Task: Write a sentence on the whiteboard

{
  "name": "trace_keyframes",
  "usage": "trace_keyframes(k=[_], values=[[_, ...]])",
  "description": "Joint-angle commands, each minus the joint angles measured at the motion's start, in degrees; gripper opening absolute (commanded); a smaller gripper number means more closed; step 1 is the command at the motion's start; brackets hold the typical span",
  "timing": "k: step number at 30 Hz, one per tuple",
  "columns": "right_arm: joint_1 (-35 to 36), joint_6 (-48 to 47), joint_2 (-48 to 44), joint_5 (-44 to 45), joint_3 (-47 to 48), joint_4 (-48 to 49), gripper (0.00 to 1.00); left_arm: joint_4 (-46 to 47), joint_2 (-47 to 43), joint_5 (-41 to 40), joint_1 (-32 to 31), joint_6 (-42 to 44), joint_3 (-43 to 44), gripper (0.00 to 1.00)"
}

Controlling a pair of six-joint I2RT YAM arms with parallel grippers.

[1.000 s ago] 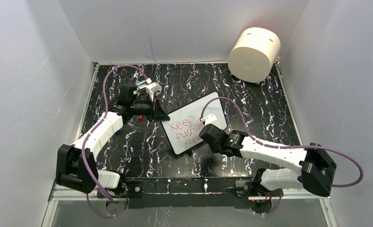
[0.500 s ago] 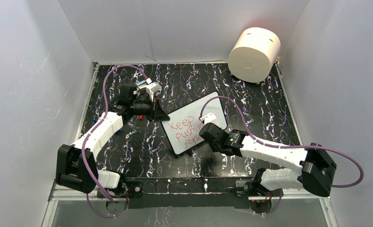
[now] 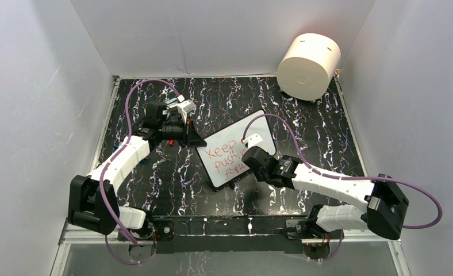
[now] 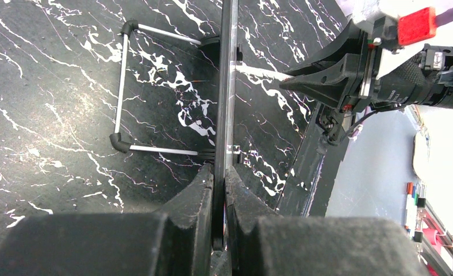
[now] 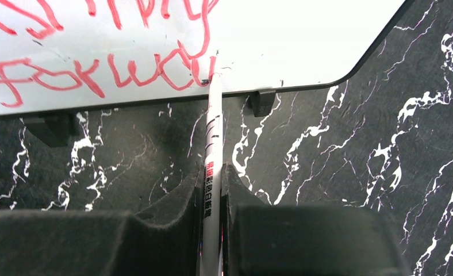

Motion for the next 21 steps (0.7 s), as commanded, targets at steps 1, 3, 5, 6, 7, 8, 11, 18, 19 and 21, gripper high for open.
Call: trace_keyframes(k=[1,3,5,6,7,8,11,18,19,21], values=[[-0.92,-1.18,-0.46,2.62,3.36,7.39,0.00,-4.53,2.83,-8.43,-0.43,2.02,-1.09,0.00],[-1.11,-1.38,-0.46,2.75,3.49,7.51,0.00,-4.56,2.83,-8.44,-0.43,2.02,-1.11,0.00],[-1.23,-1.62,-0.53,2.80,3.58,7.59,0.00,-4.64,2.83,-8.47,-0.39,2.02,-1.07,0.00],[-1.30,-1.72,-0.59,2.78,3.66,7.58,0.00,-4.64,2.83,-8.49,-0.43,2.06,-1.09,0.00],[-1.31,-1.78,-0.69,2.78,3.66,7.62,0.00,-4.62,2.83,-8.45,-0.41,2.07,-1.12,0.00],[-1.44,-1.83,-0.74,2.79,3.68,7.59,0.00,-4.56,2.83,-8.51,-0.39,2.09,-1.09,0.00],[-2.03,-1.84,-0.48,2.80,3.55,7.12,0.00,-4.66,2.77,-8.69,-0.40,2.11,-0.99,0.00],[-3.79,-1.39,-0.77,2.31,2.33,6.48,0.00,-4.67,2.66,-8.95,-0.38,2.15,-1.01,0.00],[-3.80,-1.47,-1.03,2.24,2.24,6.44,0.00,-4.65,2.66,-9.03,-0.38,2.16,-1.03,0.00],[-3.88,-1.60,-1.63,2.23,2.11,6.39,0.00,-4.71,2.66,-9.10,-0.39,2.18,-1.00,0.00]])
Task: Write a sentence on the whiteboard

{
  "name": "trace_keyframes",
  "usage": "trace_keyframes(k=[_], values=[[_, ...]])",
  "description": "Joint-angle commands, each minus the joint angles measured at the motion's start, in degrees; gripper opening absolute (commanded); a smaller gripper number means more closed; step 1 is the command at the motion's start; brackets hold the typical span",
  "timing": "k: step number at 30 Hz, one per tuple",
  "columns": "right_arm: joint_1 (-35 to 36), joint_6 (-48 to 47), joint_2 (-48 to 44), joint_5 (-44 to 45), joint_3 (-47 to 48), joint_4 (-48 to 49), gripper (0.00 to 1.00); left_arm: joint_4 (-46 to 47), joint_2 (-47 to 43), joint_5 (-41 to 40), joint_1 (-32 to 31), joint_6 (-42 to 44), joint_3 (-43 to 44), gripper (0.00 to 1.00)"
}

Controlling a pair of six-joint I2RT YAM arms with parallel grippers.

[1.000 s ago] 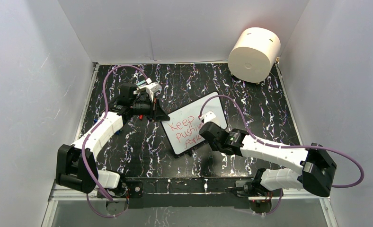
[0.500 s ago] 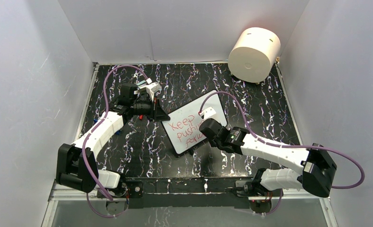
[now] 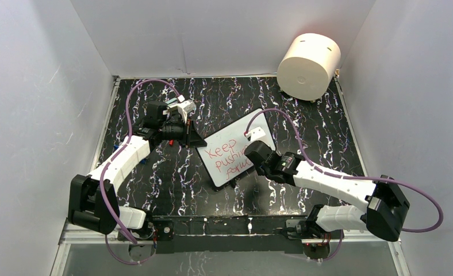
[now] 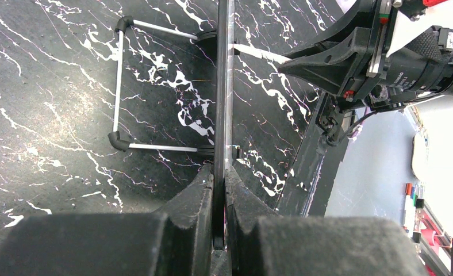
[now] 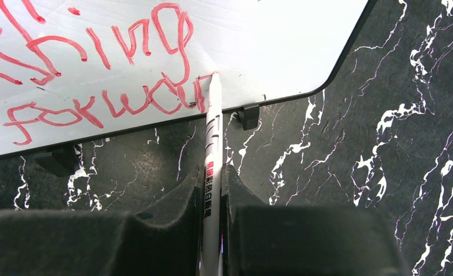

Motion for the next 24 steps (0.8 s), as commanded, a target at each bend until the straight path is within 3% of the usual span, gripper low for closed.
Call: trace_keyframes(k=[1,24], values=[[-0.60,-0.40,-1.83,0.66,1.05,3.29,0.00,-4.80,2.31,-8.70,-0.33,2.50,-1.04,0.00],[-4.70,-1.95,-2.86,-3.95,-1.02,1.15,0.00,-5.62,2.46,-10.33,-0.30,2.76,-0.43,0.00]])
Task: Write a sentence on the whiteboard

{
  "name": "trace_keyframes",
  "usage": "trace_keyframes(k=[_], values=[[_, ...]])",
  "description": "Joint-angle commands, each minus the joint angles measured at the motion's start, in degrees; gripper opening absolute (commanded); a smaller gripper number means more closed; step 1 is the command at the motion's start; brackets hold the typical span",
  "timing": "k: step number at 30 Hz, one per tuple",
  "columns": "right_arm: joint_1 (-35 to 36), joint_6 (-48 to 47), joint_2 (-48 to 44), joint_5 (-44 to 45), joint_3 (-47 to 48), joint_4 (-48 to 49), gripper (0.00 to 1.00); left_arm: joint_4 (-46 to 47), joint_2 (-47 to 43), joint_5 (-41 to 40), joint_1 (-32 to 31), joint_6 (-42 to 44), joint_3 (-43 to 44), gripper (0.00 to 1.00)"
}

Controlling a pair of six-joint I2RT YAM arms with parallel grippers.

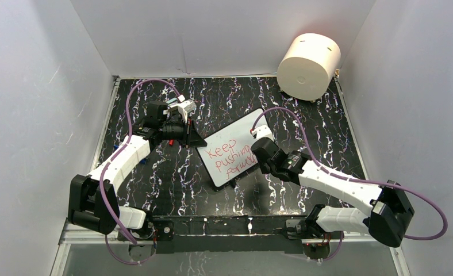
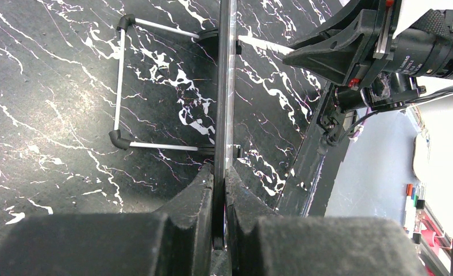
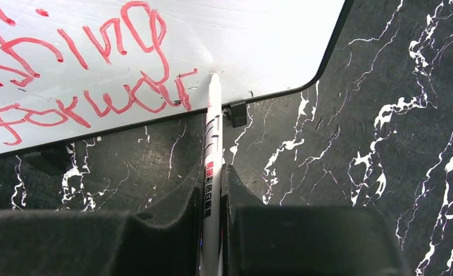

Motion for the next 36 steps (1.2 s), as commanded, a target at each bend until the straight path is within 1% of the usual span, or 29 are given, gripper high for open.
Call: trace_keyframes(k=[1,15,36], values=[[-0.74,-0.82,0.20,-0.81,0.13,1.46,0.00,-4.85,2.55,-9.69,-0.27,2.74,-0.83,0.00],[-2.14,-1.75,0.93,-1.73,0.31,2.99,0.00,-5.01,3.14,-9.60,-0.26,2.74,-0.54,0.00],[-2.17,-2.45,-1.01,-6.63,-0.06,4.50,0.00,-5.02,3.27,-9.59,-0.25,2.75,-0.54,0.00]])
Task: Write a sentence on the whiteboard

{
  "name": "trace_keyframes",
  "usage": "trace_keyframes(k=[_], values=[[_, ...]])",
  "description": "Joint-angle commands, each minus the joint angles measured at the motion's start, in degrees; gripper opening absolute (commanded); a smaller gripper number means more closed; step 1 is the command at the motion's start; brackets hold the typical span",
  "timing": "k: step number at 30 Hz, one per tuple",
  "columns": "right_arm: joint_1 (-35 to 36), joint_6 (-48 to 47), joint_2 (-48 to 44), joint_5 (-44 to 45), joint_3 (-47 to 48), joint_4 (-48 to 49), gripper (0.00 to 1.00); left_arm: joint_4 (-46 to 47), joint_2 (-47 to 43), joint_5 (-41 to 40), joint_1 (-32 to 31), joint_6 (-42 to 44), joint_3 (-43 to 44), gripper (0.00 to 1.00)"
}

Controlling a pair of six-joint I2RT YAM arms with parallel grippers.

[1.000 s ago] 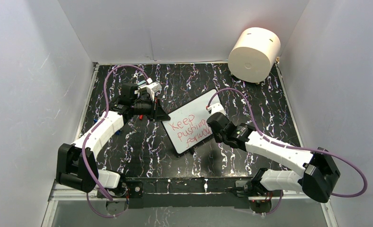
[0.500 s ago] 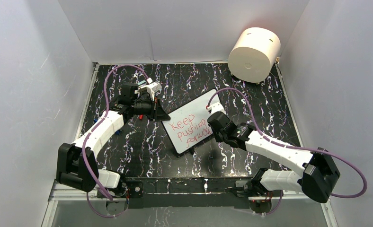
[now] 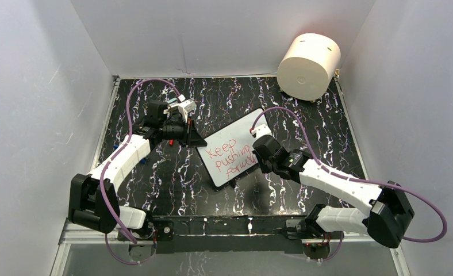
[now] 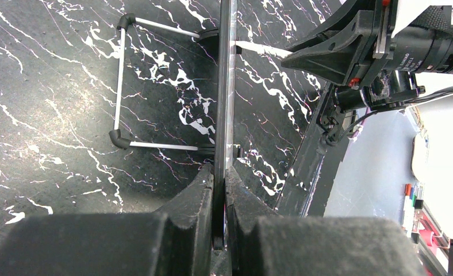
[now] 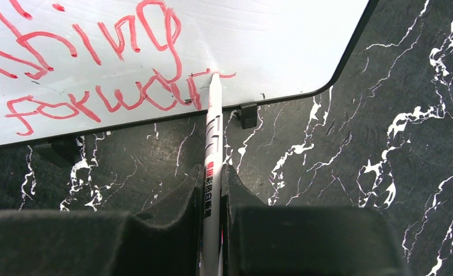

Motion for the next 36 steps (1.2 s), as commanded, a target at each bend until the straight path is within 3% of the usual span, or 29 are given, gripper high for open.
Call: trace_keyframes(k=[1,11,36], values=[[-0.15,0.26,-0.99,-1.68,-0.04,3.31,0.00,-4.51,2.82,-9.48,-0.26,2.74,-1.04,0.00],[-0.12,2.29,0.87,-3.57,-0.30,0.52,0.00,-4.50,2.65,-9.49,-0.26,2.74,-1.05,0.00],[-0.70,3.18,1.37,3.11,0.49,1.46,0.00,-4.50,2.61,-9.44,-0.25,2.76,-1.15,0.00]])
